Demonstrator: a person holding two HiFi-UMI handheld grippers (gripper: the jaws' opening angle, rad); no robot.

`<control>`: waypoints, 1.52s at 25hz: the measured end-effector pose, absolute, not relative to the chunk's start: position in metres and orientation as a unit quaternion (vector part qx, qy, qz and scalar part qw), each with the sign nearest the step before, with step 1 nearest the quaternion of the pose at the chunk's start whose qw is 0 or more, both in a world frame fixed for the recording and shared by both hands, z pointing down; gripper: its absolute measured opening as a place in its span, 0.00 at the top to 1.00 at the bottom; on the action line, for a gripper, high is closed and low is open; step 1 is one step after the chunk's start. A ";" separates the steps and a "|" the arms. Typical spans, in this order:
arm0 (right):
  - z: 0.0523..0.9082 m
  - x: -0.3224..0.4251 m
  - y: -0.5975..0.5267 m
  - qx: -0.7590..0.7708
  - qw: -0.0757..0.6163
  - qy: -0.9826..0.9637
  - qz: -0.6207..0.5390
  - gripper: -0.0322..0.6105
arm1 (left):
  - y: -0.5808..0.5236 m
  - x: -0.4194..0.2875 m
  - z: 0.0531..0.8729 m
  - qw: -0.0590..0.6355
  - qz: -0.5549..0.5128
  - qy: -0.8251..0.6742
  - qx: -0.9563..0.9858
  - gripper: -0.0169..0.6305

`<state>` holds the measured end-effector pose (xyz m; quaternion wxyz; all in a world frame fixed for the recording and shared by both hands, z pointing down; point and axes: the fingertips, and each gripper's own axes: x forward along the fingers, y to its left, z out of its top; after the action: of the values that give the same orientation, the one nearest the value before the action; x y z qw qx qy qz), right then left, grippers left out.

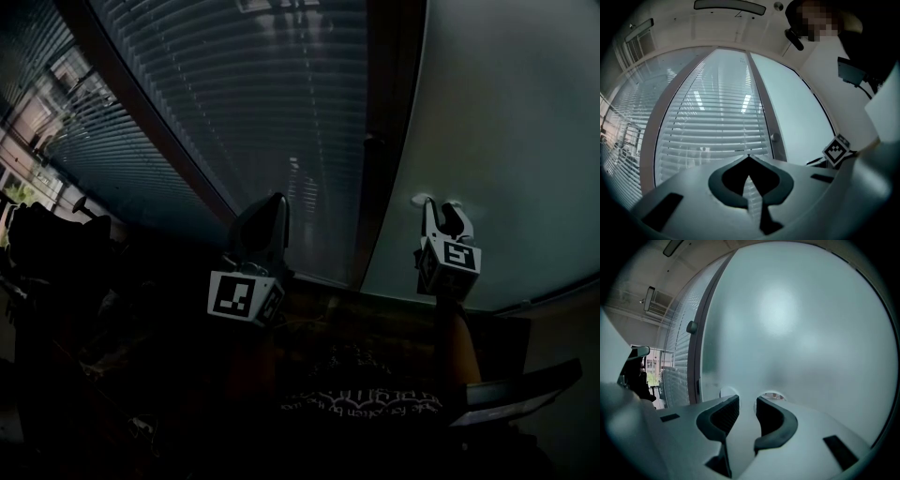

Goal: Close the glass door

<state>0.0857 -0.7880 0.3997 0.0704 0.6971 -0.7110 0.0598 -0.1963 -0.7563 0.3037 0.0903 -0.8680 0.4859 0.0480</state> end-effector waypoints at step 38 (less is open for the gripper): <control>0.398 0.094 -0.818 0.693 0.075 -0.714 0.059 0.76 | -0.762 -0.206 0.304 0.095 0.037 0.507 -0.856 0.97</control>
<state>0.0938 -0.8184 0.3985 0.0747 0.6932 -0.7145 0.0585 -0.2056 -0.7616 0.3039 0.0953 -0.8560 0.5068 0.0366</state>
